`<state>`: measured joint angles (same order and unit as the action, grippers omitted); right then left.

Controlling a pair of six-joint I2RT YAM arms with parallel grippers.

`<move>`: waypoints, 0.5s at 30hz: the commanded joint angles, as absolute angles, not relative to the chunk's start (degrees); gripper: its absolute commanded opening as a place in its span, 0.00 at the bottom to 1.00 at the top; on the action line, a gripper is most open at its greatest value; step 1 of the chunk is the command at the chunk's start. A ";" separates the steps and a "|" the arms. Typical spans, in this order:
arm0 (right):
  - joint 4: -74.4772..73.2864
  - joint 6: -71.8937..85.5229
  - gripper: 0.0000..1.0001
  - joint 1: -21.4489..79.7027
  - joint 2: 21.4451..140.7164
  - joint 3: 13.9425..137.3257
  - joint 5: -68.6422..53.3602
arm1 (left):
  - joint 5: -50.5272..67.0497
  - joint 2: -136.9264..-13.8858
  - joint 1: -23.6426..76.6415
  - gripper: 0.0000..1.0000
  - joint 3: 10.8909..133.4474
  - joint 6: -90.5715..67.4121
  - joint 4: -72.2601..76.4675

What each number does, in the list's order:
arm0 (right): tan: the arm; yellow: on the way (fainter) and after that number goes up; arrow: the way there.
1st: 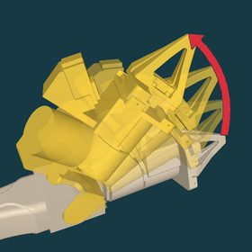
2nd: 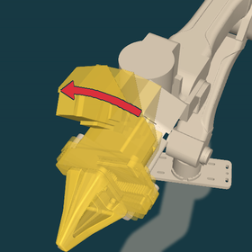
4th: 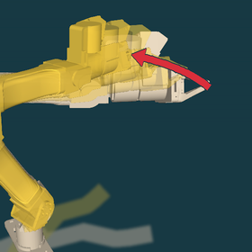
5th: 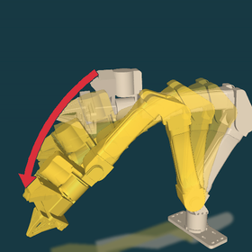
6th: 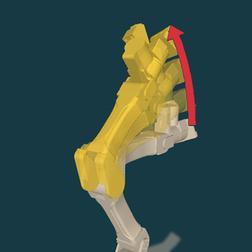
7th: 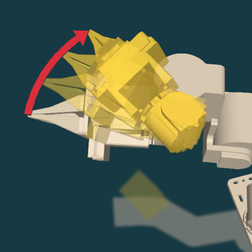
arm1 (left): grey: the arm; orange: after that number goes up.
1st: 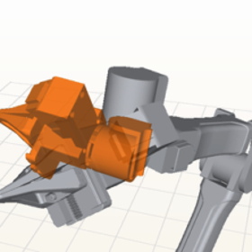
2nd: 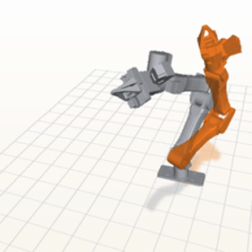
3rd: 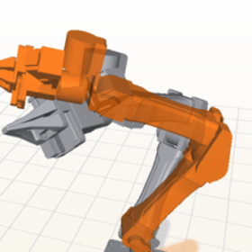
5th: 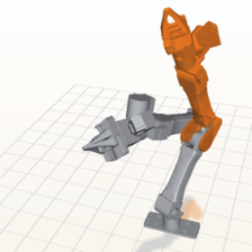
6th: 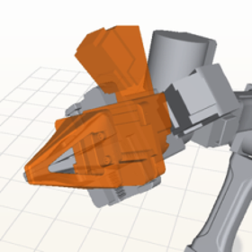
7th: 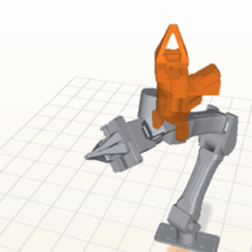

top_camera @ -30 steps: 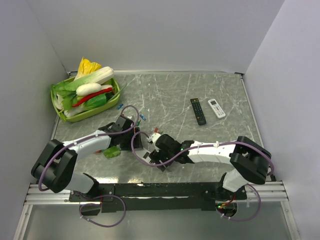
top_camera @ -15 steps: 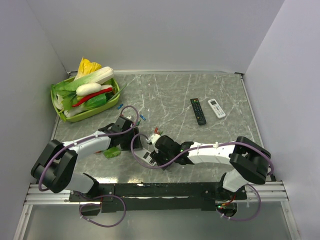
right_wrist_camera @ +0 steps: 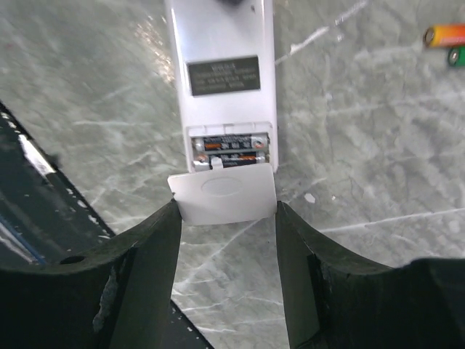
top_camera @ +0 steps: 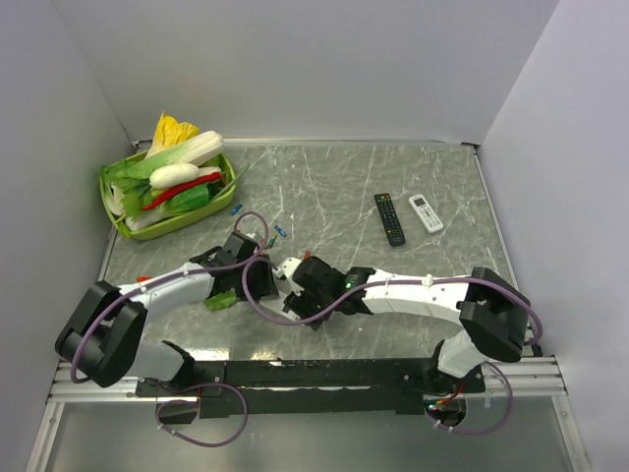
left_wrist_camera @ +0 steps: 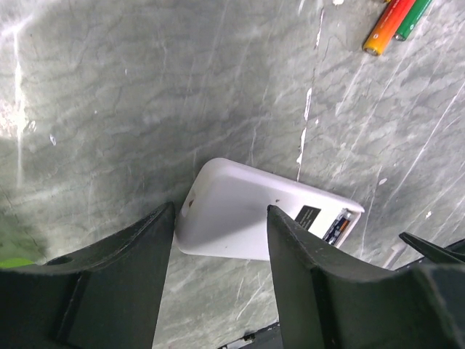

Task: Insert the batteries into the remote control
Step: Pick up the battery cover at the center of the board.

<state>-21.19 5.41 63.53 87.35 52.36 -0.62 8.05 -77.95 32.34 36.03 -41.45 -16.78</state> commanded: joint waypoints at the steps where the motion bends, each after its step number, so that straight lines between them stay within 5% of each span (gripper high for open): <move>1: -26.19 3.52 0.34 63.98 89.91 56.25 -2.11 | 9.40 -76.38 32.43 0.59 34.72 -42.45 -17.75; 15: -31.55 0.53 0.35 63.81 96.33 63.28 -3.52 | 10.02 -74.18 32.43 0.59 33.22 -42.63 -17.23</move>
